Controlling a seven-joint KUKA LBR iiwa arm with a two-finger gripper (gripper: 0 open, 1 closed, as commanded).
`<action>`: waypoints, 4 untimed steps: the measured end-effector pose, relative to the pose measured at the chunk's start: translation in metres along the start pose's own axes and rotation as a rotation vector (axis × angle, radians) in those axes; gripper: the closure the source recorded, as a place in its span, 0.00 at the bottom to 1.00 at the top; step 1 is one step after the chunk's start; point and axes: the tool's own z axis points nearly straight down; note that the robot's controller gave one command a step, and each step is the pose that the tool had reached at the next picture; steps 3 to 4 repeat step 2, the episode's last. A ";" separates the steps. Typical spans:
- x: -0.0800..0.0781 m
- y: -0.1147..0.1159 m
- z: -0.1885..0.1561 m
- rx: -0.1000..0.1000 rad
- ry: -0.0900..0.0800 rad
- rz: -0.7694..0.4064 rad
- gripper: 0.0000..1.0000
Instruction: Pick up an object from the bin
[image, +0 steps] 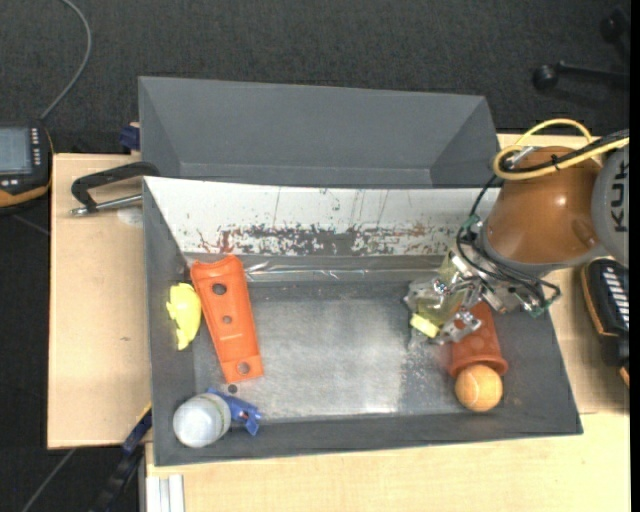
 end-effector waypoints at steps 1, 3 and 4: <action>-0.006 -0.006 -0.028 0.004 -0.003 -0.049 1.00; -0.002 -0.006 -0.094 0.000 -0.001 -0.026 1.00; -0.002 -0.006 -0.094 0.000 -0.001 -0.026 1.00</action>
Offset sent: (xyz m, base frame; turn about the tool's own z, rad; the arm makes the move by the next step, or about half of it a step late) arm -0.0002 -0.0082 0.1256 -0.0074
